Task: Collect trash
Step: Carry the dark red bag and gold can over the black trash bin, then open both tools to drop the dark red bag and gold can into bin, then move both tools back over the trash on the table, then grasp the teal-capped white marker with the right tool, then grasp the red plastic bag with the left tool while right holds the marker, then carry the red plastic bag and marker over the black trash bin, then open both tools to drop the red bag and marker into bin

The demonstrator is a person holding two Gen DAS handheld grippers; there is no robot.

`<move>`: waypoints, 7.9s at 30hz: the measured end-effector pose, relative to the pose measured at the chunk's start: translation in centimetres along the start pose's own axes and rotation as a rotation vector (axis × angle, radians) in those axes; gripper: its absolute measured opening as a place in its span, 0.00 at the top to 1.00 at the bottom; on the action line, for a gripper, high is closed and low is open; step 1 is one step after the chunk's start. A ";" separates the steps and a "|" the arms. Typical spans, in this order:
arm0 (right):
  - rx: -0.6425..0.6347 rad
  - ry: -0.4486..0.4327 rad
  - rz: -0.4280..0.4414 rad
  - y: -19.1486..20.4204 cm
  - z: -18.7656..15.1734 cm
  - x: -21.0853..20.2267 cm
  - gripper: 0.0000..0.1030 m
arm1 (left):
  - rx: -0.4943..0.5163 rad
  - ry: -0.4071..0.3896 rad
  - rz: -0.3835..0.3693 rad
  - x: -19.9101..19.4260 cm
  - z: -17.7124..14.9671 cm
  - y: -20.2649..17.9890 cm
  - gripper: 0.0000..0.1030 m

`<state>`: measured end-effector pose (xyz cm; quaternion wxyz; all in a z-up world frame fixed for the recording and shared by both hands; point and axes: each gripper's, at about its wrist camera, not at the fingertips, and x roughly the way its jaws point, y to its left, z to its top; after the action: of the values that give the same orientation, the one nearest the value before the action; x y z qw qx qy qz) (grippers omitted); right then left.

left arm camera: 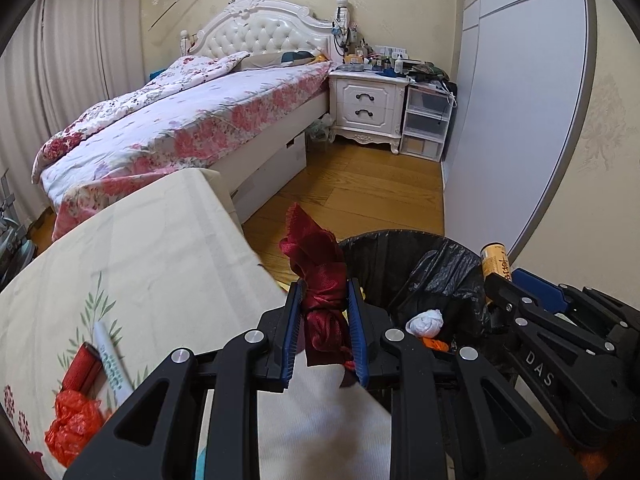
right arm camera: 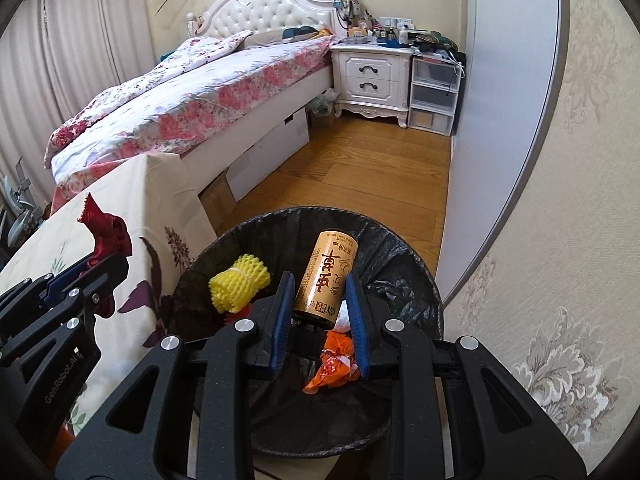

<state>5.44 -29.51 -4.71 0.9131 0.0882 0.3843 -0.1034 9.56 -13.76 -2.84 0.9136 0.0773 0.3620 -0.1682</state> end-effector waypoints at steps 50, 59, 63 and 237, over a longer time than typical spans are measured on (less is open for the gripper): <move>0.035 0.006 -0.081 -0.6 0.4 1.8 0.55 | -0.007 0.027 0.026 2.2 0.5 -0.1 0.35; 0.014 -0.024 -0.067 0.4 0.1 -0.3 0.47 | -0.031 -0.005 0.041 -1.4 -0.1 1.7 0.34; -0.003 -0.025 -0.047 1.4 -0.5 -1.3 0.47 | -0.056 -0.016 0.064 -3.3 -0.8 3.3 0.33; 0.023 -0.022 -0.050 0.2 -0.8 -0.3 0.83 | 0.001 -0.023 -0.040 0.5 -0.6 -0.1 0.47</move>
<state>4.75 -29.13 -5.07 0.9135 0.0878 0.3749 -0.1315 9.46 -13.82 -3.65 0.9141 0.0686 0.3528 -0.1876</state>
